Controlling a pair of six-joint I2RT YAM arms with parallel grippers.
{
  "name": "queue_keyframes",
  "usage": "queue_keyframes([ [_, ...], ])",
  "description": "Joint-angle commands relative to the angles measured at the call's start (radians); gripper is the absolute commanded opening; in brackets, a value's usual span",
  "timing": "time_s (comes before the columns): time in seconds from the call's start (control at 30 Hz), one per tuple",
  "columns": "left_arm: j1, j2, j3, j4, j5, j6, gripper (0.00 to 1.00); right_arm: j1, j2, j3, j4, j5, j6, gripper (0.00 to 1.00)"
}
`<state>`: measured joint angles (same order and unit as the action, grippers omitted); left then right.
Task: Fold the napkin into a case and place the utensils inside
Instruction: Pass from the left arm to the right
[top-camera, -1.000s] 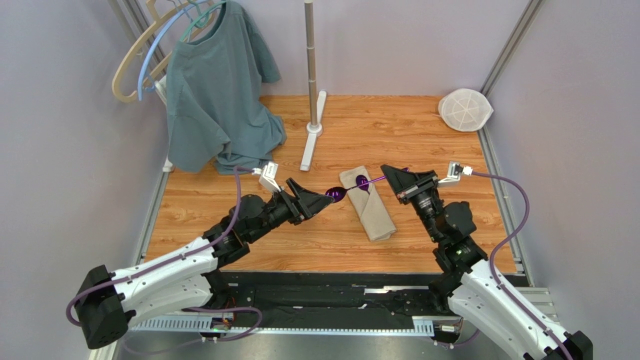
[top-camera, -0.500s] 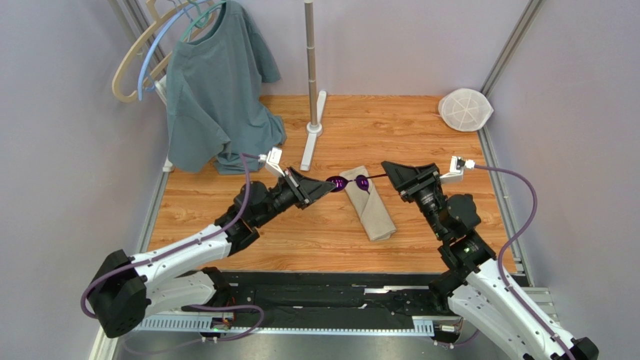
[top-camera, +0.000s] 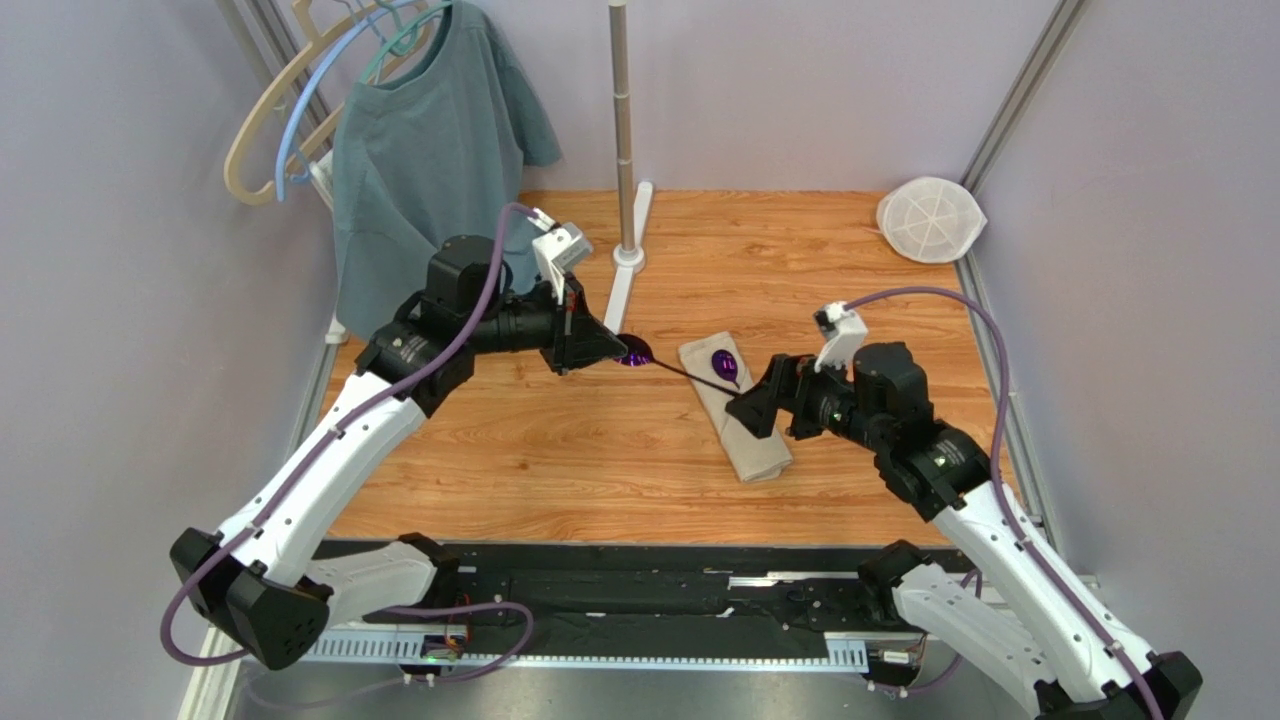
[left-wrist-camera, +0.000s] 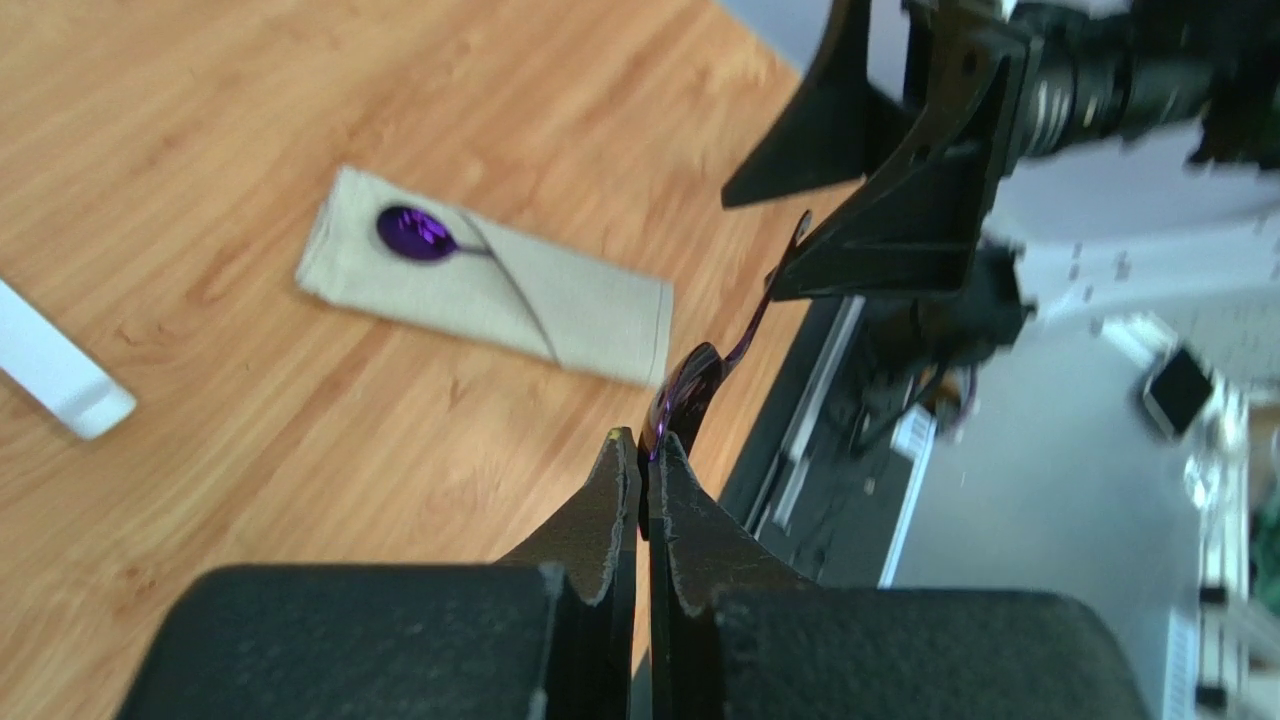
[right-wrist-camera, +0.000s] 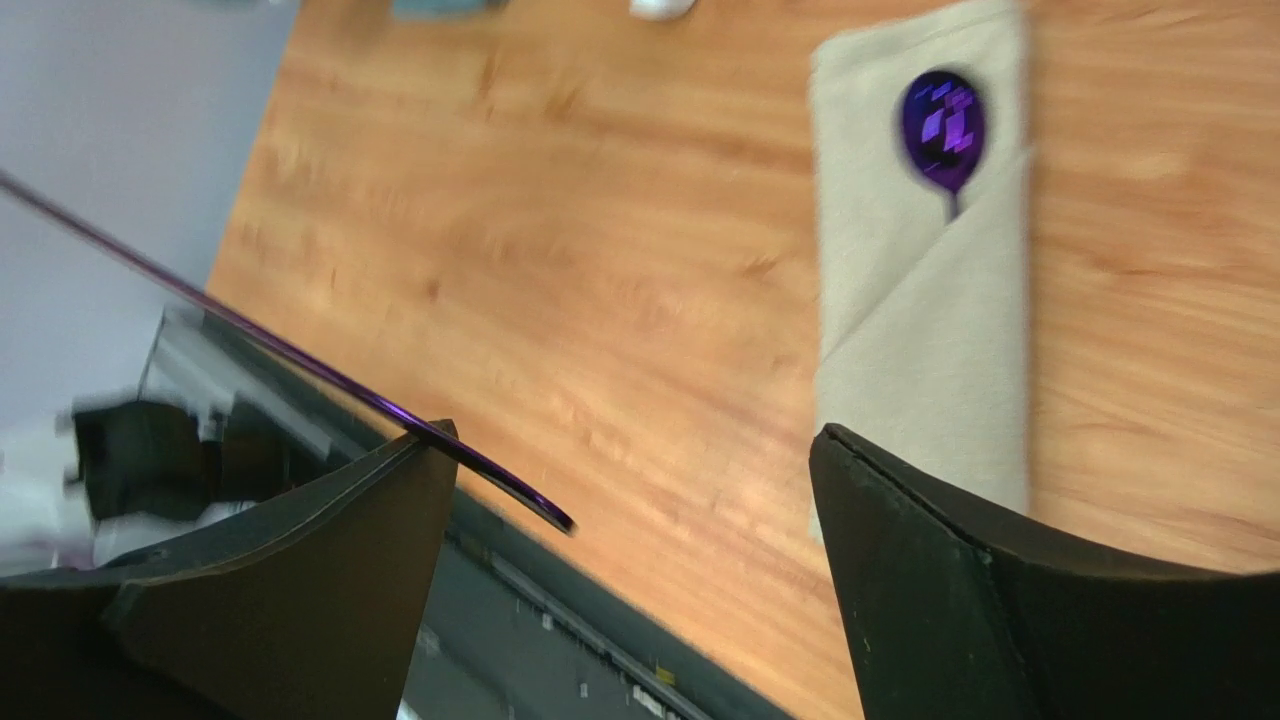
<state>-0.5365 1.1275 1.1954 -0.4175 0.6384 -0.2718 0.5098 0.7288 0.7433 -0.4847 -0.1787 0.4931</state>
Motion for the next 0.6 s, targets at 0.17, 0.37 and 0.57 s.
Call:
queue_keyframes([
  [0.17,0.001,0.109,0.142,-0.379,0.227,0.329,0.0,-0.002,0.092,0.068,0.122,-0.53,-0.16,0.87],
  [0.37,0.001,0.144,0.164,-0.328,0.336,0.287,0.0,0.032,0.138,0.022,0.273,-0.697,-0.084,0.73],
  [0.57,0.001,0.137,0.15,-0.279,0.365,0.241,0.0,0.064,0.213,0.011,0.337,-0.763,-0.05,0.57],
])
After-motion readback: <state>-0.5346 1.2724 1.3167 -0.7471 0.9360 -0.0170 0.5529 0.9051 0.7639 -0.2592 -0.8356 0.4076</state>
